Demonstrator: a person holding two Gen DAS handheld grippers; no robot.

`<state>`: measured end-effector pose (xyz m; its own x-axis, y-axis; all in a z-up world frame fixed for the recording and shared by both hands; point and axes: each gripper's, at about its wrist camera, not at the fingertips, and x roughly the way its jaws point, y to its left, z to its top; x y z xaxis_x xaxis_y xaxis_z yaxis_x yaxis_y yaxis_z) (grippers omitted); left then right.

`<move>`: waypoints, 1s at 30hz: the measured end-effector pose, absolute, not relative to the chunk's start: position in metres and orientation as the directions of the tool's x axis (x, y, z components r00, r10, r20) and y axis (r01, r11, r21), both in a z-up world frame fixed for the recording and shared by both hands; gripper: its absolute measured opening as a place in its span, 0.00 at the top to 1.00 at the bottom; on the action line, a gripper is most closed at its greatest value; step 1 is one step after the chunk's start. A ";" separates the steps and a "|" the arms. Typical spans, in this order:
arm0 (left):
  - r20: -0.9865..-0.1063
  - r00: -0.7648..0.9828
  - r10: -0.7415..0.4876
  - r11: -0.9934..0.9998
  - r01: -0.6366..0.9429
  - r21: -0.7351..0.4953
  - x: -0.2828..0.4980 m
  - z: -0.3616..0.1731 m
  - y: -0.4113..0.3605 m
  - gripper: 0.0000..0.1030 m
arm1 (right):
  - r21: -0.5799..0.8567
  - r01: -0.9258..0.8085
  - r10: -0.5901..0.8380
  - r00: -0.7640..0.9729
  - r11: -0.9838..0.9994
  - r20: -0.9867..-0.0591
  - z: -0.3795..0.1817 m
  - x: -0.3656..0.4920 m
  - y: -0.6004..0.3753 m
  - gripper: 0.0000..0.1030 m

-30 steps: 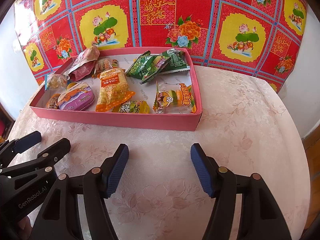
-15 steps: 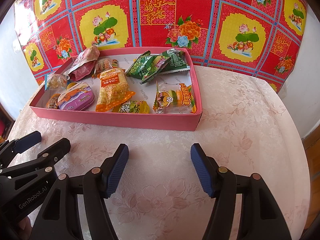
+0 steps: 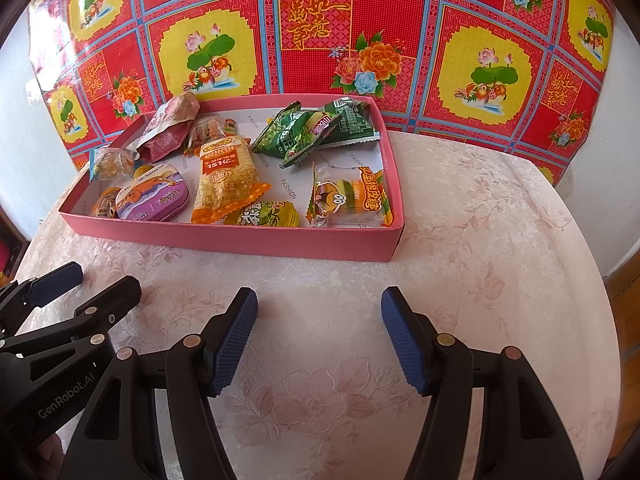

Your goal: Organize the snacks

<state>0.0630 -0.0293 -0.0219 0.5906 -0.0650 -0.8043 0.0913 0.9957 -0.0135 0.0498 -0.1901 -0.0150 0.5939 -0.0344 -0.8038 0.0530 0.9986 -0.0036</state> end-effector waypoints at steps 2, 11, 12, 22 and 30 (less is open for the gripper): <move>-0.805 0.590 -0.065 0.996 0.091 -0.013 0.063 -0.022 -0.029 0.30 | -0.003 0.053 -0.034 0.594 0.999 -0.804 -0.015 0.050 -0.190 0.36; -0.802 0.594 -0.064 0.996 0.091 -0.013 0.063 -0.021 -0.029 0.30 | -0.003 0.053 -0.034 0.593 0.999 -0.804 -0.015 0.050 -0.190 0.36; -0.802 0.594 -0.064 0.996 0.091 -0.013 0.063 -0.021 -0.029 0.30 | -0.003 0.053 -0.034 0.593 0.999 -0.804 -0.015 0.050 -0.190 0.36; -0.796 0.601 -0.064 0.996 0.089 -0.013 0.063 -0.022 -0.029 0.30 | -0.005 0.054 -0.036 0.593 0.999 -0.804 -0.015 0.050 -0.190 0.36; -0.796 0.602 -0.064 0.996 0.088 -0.013 0.063 -0.022 -0.029 0.30 | -0.005 0.054 -0.036 0.593 0.999 -0.804 -0.015 0.050 -0.190 0.36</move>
<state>0.0630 -0.0293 -0.0216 0.6024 -0.0636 -0.7957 0.0884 0.9960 -0.0127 0.0496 -0.1903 -0.0154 0.5931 -0.0362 -0.8043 0.0541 0.9985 -0.0051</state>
